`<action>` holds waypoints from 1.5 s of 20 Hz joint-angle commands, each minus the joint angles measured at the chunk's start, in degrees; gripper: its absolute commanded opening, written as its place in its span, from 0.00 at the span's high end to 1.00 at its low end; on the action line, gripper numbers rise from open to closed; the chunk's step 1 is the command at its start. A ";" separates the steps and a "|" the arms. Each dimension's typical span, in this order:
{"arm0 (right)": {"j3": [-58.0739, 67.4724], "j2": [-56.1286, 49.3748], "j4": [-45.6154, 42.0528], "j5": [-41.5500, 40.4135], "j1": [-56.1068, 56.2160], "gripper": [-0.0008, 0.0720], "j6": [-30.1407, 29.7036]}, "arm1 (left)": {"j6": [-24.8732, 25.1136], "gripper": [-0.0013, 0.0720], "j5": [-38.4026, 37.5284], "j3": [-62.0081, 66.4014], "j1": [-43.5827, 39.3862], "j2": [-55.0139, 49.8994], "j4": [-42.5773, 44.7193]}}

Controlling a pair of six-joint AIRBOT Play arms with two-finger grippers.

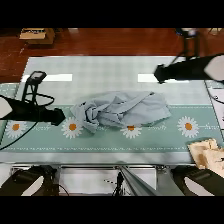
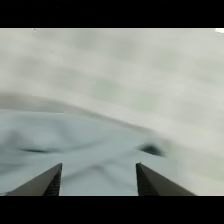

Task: Fold the shirts.

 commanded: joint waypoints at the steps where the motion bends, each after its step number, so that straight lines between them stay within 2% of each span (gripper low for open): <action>1: -0.13 3.02 -3.58 8.26 -15.47 0.25 -5.53 | 1.79 0.13 3.82 -6.86 0.20 -1.90 -5.90; 4: -1.75 2.95 4.15 8.66 -27.19 0.25 -10.60 | 4.70 0.13 9.14 -12.48 5.92 -2.16 -15.41; 6: -2.91 2.95 10.69 8.92 -33.38 0.25 -14.23 | 10.60 0.13 9.29 -15.91 14.03 -2.45 -22.60; 8: -4.15 2.93 16.00 7.76 -37.62 0.25 -15.37 | 14.95 0.13 9.42 -18.45 22.16 -3.28 -28.96; 11: -6.47 2.91 21.42 5.14 -39.63 0.25 -17.57 | 21.40 0.14 9.86 -19.45 28.28 -7.96 -37.64; 15: -8.55 2.91 21.40 5.25 -39.60 0.25 -17.90 | 23.06 0.14 15.96 -19.43 25.81 -18.64 -44.11; 19: -8.55 2.93 21.40 6.12 -39.60 0.25 -17.88 | 30.49 0.16 18.69 -17.46 21.03 -28.20 -56.78; 22: -8.55 2.93 21.42 6.29 -39.60 0.25 -17.81 | 30.51 0.16 20.57 -14.03 16.17 -34.49 -60.41; 23: -8.55 2.93 21.42 6.60 -39.60 0.25 -17.79 | 30.51 0.36 20.57 -13.00 15.02 -36.22 -61.64; 24: -8.55 2.93 21.40 7.15 -39.60 0.25 -17.81 | 30.51 0.65 20.55 -12.26 14.38 -37.35 -62.38; 26: -8.55 2.93 20.63 8.22 -39.74 0.25 -17.86 | 30.58 0.88 20.31 -11.78 14.71 -37.59 -62.55; 27: -8.55 2.91 20.09 8.39 -39.87 0.26 -17.86 | 30.88 0.94 19.41 -11.78 15.43 -37.18 -62.53; 30: -9.40 1.70 21.27 9.42 -42.64 0.28 -17.88 | 32.46 0.95 15.78 -11.78 17.75 -35.01 -62.51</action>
